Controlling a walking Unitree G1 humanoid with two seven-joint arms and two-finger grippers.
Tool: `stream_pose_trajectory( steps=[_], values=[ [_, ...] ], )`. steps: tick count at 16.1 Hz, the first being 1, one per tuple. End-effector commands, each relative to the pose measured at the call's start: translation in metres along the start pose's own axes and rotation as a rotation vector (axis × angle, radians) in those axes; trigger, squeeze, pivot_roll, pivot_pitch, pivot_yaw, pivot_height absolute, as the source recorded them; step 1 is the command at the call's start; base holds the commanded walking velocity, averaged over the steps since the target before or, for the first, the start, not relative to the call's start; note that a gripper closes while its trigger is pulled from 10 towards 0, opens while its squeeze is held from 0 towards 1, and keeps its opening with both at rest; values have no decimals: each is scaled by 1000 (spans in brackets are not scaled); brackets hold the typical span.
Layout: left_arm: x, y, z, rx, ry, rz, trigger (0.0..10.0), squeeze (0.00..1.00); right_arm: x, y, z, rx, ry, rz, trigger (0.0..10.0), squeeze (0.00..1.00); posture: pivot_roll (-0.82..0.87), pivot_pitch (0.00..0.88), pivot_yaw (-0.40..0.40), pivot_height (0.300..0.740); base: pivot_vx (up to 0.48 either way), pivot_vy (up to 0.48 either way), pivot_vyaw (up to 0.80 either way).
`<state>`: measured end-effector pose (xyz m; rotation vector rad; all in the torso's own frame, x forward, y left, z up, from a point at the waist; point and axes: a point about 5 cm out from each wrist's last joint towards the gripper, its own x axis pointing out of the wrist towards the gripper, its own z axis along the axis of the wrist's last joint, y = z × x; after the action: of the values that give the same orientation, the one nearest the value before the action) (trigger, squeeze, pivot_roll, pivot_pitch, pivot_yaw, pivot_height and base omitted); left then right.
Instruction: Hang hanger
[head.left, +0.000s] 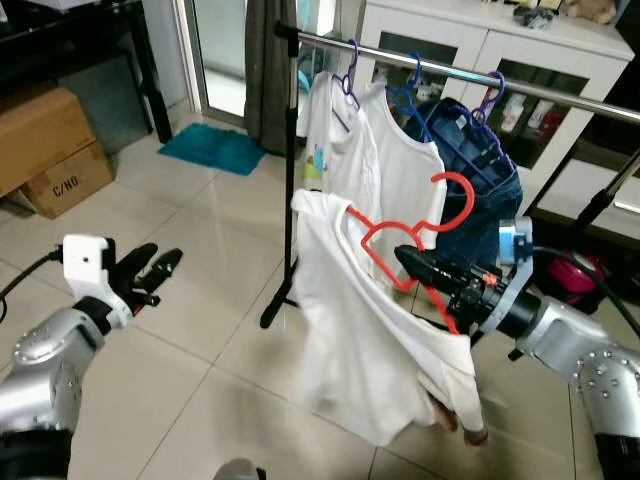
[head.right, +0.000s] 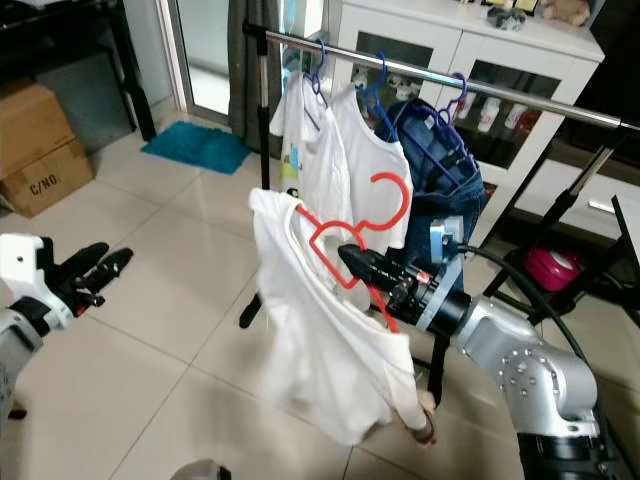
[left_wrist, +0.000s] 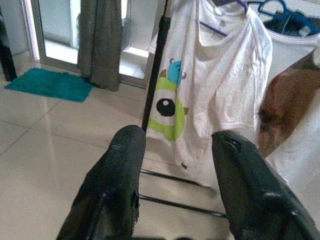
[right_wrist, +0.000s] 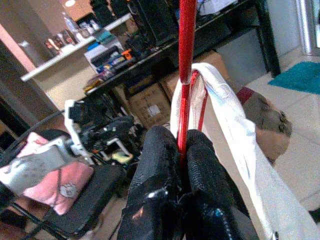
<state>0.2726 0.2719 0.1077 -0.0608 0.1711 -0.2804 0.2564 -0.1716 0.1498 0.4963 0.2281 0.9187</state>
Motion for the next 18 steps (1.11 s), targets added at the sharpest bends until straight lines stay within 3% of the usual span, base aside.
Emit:
stream_pose_trajectory(
  steps=[1,2,3,4,5,6,8,10,11,16,18],
  values=[
    [4,-9,0,19,14,-17,10000,1000,-1,0,0,-24,-1,-18,10000,0,0,0,-53,740,0,0,0],
    [6,-17,0,53,9,0,10000,1000,0,-3,-6,-41,20,-54,10000,0,-6,0,-55,740,0,0,0],
    [8,-28,2,87,-5,4,10000,749,1,-4,-12,-54,35,-98,10000,0,-7,3,-60,740,0,0,0],
    [9,-45,7,107,-43,54,10000,373,5,-7,-22,-99,25,-202,10000,0,-2,7,-63,740,0,0,0],
    [9,-49,10,117,-62,76,10000,247,7,-9,-25,-102,9,-252,10000,0,1,7,-66,740,0,0,0],
    [7,-54,11,156,-71,113,10000,43,10,-11,-29,-106,-19,-345,10000,0,5,17,-75,740,0,0,0],
    [6,-63,9,226,-62,134,10000,59,14,-16,-34,-159,-11,-492,10000,0,-17,30,-75,740,0,0,0],
    [7,-64,7,216,-57,148,10000,59,15,-17,-38,-167,-1,-523,10000,0,-22,32,-73,740,0,0,0],
    [8,-67,0,206,-39,176,10000,67,10,-22,-44,-177,-11,-631,10000,0,-21,36,-73,740,0,0,0],
    [4,-69,6,223,-45,199,10000,71,16,-19,-49,-247,-13,-652,10000,0,-12,56,-85,740,0,-349,0],
    [4,-71,7,177,-61,209,10000,71,16,-18,-51,-250,-10,-656,10000,0,-9,67,-83,740,0,-381,0]
  ],
)
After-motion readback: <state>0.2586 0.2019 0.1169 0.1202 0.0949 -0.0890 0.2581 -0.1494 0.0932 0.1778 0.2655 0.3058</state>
